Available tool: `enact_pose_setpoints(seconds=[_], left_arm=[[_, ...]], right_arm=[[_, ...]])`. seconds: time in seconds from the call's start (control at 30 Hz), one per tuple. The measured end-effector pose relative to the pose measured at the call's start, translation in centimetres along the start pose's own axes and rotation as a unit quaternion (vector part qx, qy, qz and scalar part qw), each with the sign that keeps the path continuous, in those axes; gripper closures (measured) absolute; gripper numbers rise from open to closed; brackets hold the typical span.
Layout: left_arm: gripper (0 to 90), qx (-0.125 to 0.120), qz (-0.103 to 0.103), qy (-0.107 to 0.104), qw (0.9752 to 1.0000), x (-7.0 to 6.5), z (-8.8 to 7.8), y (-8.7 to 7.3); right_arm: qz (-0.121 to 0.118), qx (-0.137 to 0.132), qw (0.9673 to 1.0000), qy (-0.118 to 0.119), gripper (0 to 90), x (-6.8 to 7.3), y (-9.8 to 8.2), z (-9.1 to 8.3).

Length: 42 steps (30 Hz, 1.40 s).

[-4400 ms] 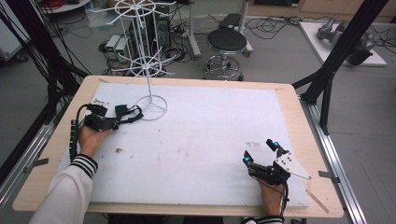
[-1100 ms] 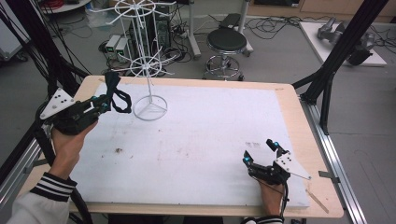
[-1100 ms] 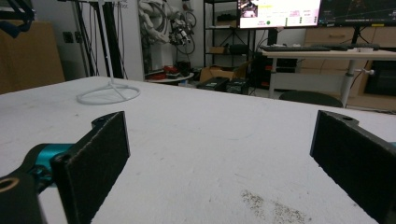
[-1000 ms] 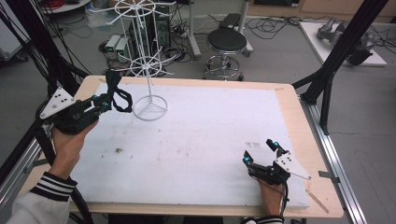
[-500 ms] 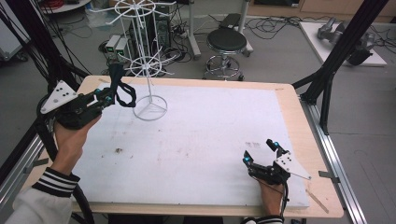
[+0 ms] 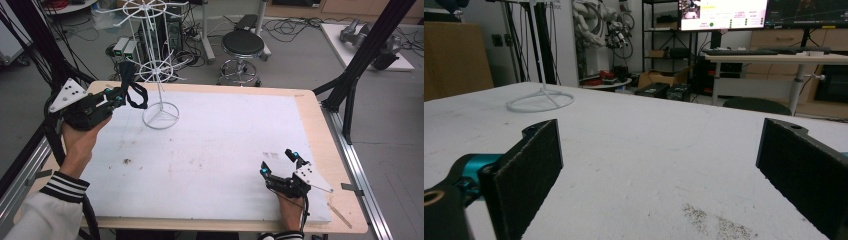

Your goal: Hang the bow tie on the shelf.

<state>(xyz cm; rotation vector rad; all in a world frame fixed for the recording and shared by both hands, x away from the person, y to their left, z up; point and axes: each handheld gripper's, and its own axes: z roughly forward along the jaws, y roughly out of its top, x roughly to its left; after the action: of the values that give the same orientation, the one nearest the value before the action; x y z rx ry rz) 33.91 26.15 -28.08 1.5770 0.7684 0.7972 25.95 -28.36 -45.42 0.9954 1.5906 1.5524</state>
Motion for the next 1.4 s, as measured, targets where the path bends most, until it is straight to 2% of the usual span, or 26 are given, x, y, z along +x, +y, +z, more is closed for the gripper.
enact_pose_setpoints(seconds=[0.47, 0.7, 1.03, 1.4], left_arm=[[76.4, 0.020, -0.003, 0.025, 0.9995, 1.0, 1.5, -0.4], [76.3, 0.028, -0.003, 0.029, 0.9992, 1.2, 2.0, -0.6], [76.3, 0.024, 0.005, 0.021, 0.9995, 0.5, 1.7, -0.3], [76.3, 0.014, 0.018, 0.003, 0.9997, -0.8, 0.3, 0.3]], right_arm=[[-0.002, -0.003, 1.0000, 0.000, 3.7, -0.1, 0.0, 0.0], [-0.001, -0.003, 1.0000, 0.000, 3.7, -0.1, 0.0, 0.0], [0.001, -0.004, 1.0000, 0.000, 3.6, -0.1, 0.0, 0.0], [-0.001, -0.003, 1.0000, -0.001, 3.7, -0.1, 0.0, 0.0]])
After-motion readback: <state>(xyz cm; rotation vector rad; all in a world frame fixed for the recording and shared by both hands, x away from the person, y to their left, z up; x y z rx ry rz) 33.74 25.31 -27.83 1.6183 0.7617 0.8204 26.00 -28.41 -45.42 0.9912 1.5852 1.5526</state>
